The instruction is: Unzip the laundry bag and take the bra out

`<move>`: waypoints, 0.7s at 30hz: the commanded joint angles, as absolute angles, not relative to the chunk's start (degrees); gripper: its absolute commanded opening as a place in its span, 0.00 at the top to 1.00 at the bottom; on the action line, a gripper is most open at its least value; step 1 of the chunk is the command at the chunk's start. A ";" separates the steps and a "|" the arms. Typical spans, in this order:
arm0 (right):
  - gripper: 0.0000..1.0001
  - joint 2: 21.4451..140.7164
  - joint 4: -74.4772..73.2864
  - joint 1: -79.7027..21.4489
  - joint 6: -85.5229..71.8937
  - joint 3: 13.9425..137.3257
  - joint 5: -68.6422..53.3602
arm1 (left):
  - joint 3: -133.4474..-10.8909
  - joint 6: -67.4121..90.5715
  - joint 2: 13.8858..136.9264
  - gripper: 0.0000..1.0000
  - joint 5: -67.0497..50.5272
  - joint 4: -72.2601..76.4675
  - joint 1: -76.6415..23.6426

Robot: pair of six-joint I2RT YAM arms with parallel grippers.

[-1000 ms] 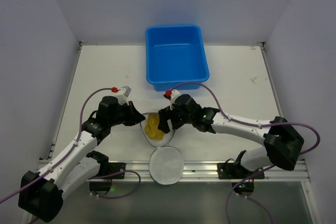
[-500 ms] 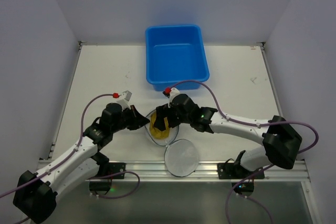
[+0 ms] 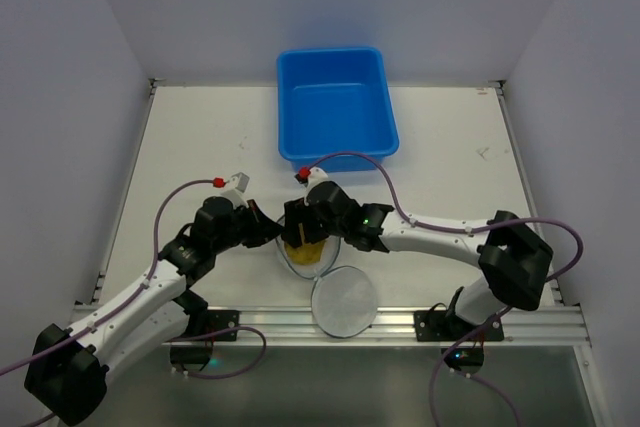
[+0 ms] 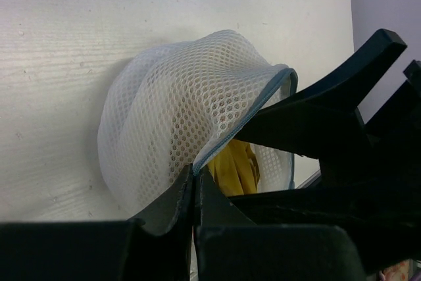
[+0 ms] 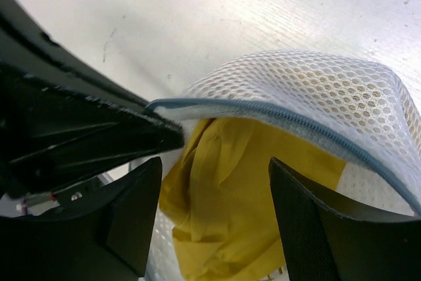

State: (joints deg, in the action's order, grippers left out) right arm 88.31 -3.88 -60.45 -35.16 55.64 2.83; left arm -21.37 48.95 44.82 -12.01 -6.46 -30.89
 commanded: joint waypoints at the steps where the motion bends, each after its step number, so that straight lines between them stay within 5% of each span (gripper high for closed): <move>1: 0.33 90.70 -3.08 -60.47 -36.91 58.36 6.15 | -21.01 49.66 44.30 1.00 -11.25 -3.87 -31.11; 7: 0.53 91.93 -3.08 -60.47 -36.57 57.04 4.22 | -20.57 49.83 43.86 1.00 -10.46 -4.31 -31.20; 14: 1.00 86.41 -2.90 -60.29 -33.76 53.88 1.68 | -20.74 49.31 43.86 1.00 -9.06 -5.10 -31.11; 21: 1.00 74.19 -0.79 -60.29 -29.54 51.33 -5.00 | -22.67 48.25 45.88 1.00 -8.70 -5.97 -31.11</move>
State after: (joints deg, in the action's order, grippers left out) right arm 79.02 -3.79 -60.31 -32.36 51.70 -1.34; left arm -20.75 48.90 45.32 -10.04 -6.61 -30.89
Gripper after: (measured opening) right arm 0.020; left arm 0.015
